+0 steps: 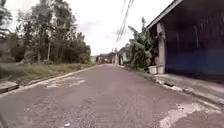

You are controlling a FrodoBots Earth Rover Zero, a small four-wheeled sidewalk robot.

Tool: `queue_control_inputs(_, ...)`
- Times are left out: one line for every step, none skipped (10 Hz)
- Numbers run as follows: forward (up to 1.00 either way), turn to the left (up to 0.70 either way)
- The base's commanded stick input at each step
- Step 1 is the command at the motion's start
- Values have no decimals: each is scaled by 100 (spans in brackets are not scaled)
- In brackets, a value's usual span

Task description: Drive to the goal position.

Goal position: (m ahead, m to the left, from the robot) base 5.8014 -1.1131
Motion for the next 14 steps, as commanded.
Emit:
queue_control_inputs(50, 0)
queue_control_inputs(50, 0)
queue_control_inputs(50, 0)
queue_control_inputs(50, 0)
queue_control_inputs(50, 0)
queue_control_inputs(50, 0)
queue_control_inputs(50, 0)
queue_control_inputs(50, 0)
queue_control_inputs(50, 0)
queue_control_inputs(50, 0)
queue_control_inputs(50, 0)
queue_control_inputs(50, 0)
queue_control_inputs(50, 0)
queue_control_inputs(50, 0)
